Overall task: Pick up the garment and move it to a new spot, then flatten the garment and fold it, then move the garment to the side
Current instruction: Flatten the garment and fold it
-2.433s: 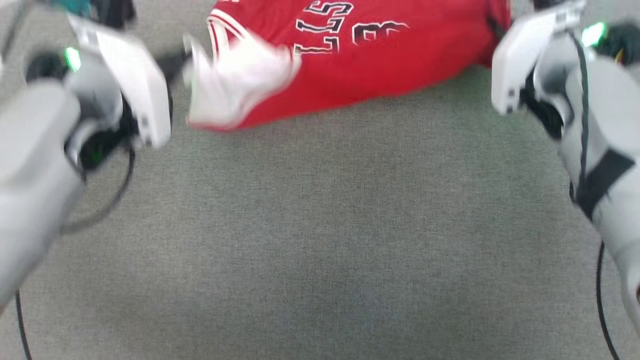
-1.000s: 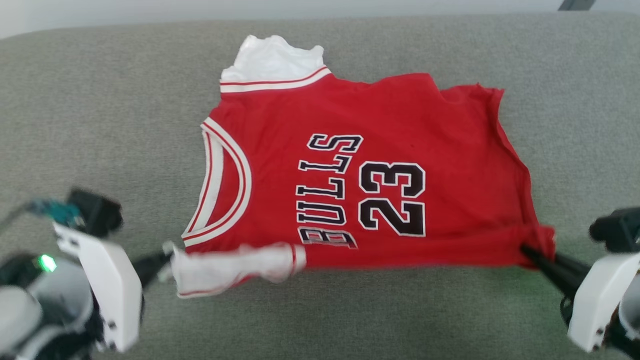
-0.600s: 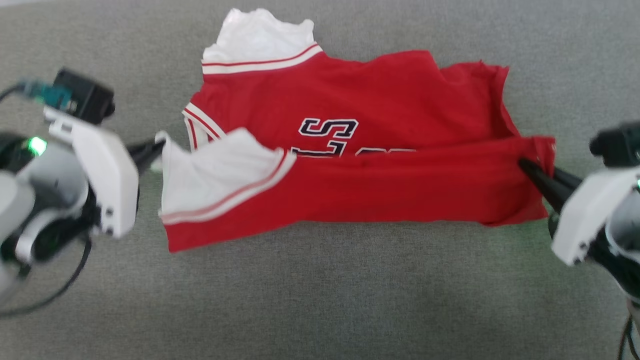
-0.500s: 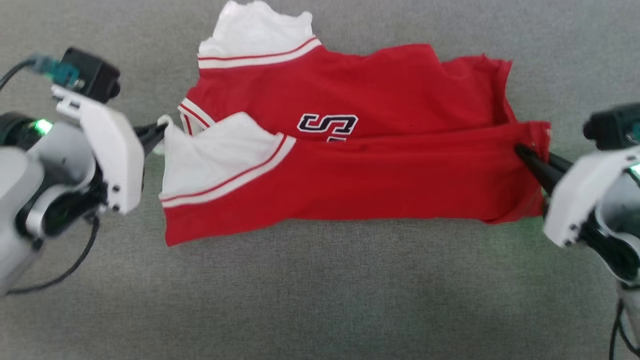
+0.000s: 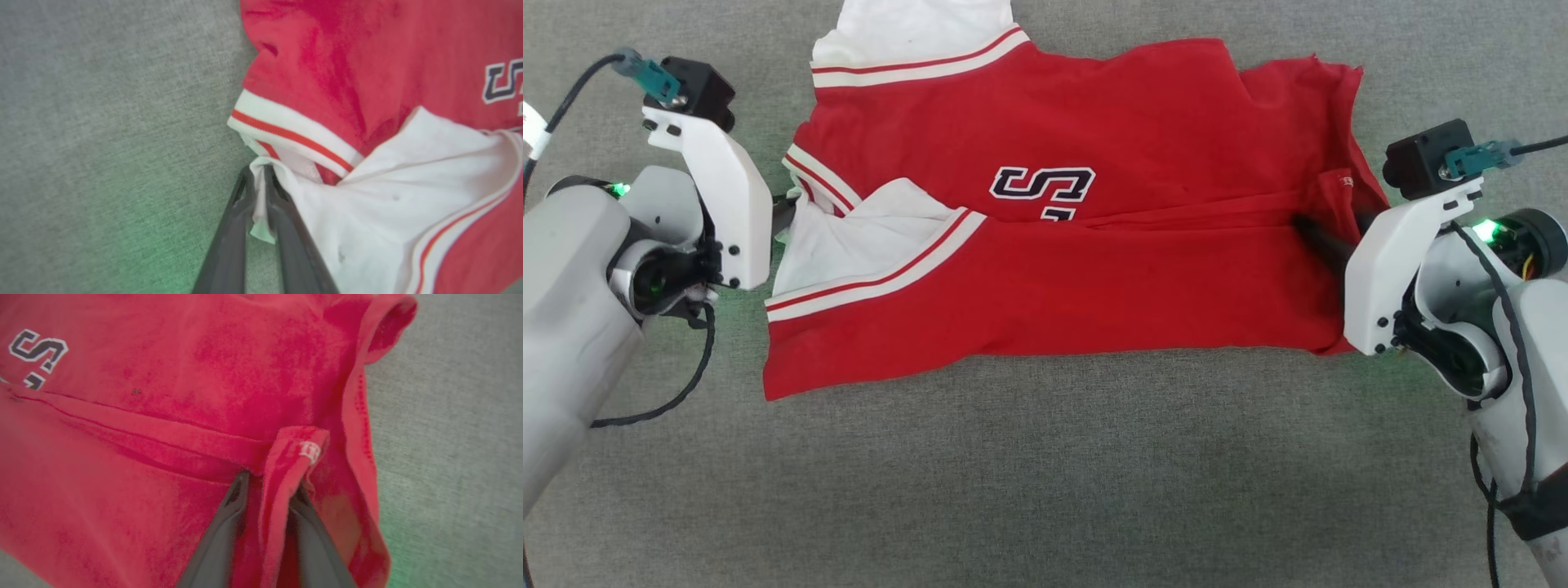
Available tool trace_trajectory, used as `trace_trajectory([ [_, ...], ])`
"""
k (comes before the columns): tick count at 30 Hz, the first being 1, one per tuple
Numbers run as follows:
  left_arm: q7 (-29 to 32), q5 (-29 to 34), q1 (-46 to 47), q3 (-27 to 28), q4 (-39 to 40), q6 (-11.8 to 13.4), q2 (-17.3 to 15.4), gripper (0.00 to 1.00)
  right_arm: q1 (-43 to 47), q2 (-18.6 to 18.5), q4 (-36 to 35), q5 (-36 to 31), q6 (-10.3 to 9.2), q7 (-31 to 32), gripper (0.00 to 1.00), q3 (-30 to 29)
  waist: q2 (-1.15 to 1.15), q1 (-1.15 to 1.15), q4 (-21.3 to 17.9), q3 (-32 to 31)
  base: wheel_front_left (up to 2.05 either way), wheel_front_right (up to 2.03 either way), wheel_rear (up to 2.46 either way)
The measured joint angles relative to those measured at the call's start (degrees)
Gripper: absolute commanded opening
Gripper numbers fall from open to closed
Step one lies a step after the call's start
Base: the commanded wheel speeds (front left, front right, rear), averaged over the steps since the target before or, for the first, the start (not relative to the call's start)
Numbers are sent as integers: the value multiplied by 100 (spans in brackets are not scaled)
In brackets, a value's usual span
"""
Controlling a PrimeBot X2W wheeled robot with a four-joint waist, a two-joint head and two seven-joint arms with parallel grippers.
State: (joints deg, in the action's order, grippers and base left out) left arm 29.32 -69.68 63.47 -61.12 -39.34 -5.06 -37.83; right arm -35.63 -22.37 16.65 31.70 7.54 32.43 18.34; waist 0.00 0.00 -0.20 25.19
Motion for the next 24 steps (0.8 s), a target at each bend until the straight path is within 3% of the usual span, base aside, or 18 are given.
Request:
trace_trajectory([
  [1, 29, -51, 20, 22, -99, -8, 33, 96, -24, -5, 19, 31, 0, -24, 100, 13, 0, 0, 1, -7, 0, 0, 0],
  [2, 52, -74, 49, 16, -145, -21, 48, 100, -26, -5, 16, 107, 0, -48, 100, 21, 0, 0, 2, -18, 0, 0, 0],
  [8, -8, 35, 121, -8, -162, -40, -59, 100, -6, -80, -167, 187, -1, -318, 100, -82, 0, 0, 24, -101, 0, 0, 0],
  [13, 43, 54, 60, 59, 501, 242, -537, 100, 310, -36, -654, 68, -3, -800, 100, -656, 0, 0, 58, -255, 0, 0, 0],
  [19, 170, -212, -388, 185, 1833, 873, -1184, 100, 856, 335, -1305, -267, -3, -1450, 100, -1450, 0, 0, 72, -402, 0, 0, 0],
  [24, 346, -579, -994, 232, 3160, 1686, -1735, 100, 1336, 753, -1916, -655, -3, -2016, 100, -2151, 0, 0, 27, -471, 0, 0, 0],
])
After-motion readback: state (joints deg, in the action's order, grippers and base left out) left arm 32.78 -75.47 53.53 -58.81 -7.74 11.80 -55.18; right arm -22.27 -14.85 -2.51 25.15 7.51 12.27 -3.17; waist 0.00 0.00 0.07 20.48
